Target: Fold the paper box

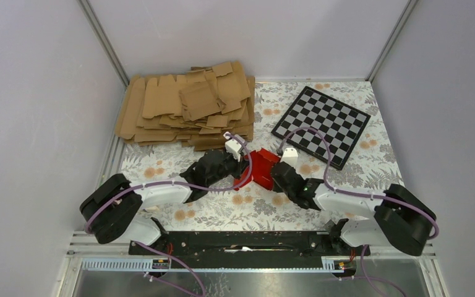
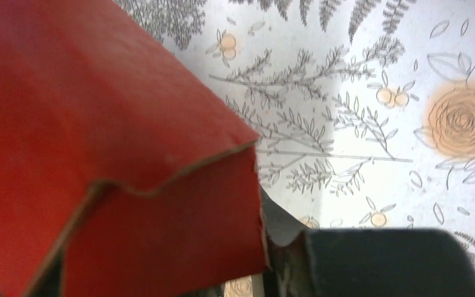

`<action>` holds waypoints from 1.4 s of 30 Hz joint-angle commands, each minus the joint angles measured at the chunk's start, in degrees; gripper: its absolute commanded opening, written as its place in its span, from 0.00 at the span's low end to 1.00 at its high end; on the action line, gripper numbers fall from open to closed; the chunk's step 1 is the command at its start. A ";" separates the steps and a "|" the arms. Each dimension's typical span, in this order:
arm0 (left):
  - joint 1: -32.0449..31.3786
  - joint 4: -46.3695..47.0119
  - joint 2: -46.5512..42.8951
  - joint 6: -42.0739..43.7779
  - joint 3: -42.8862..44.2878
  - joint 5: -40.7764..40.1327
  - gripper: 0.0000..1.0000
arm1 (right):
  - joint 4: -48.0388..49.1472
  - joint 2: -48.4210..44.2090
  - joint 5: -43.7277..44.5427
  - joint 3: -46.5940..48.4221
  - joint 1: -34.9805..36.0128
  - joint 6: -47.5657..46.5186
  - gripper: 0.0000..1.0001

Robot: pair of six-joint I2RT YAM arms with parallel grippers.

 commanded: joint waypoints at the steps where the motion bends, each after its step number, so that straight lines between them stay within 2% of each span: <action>1: -0.25 4.28 -4.06 0.59 -2.27 -5.09 0.00 | 5.44 5.27 7.87 6.03 0.35 -2.12 0.18; 6: -0.25 9.65 -4.98 0.68 -5.42 -7.57 0.00 | 13.45 12.26 8.67 7.90 -0.20 -5.22 0.10; 11: -0.29 12.21 -3.06 -0.46 -5.88 -9.20 0.00 | 19.24 17.07 8.56 8.60 -2.35 -5.37 0.08; 21: -0.28 11.90 0.56 -1.08 -4.16 -7.71 0.00 | 23.94 19.53 0.25 8.69 -6.26 -5.96 0.13; 29: -0.24 10.47 0.82 -1.01 -3.34 -7.22 0.00 | 24.64 15.95 -4.99 6.62 -6.44 -7.60 0.17; 34: -0.21 8.71 1.08 -0.98 -2.47 -6.83 0.00 | 25.95 14.14 -8.92 5.14 -6.44 -11.29 0.32; 38: -0.28 8.05 0.99 -0.99 -2.14 -6.76 0.00 | 27.98 13.36 -11.87 4.16 -6.51 -12.37 0.37; 42: -0.26 7.61 1.08 -0.90 -1.92 -6.55 0.00 | 28.02 13.55 -16.15 4.30 -6.48 -12.58 0.47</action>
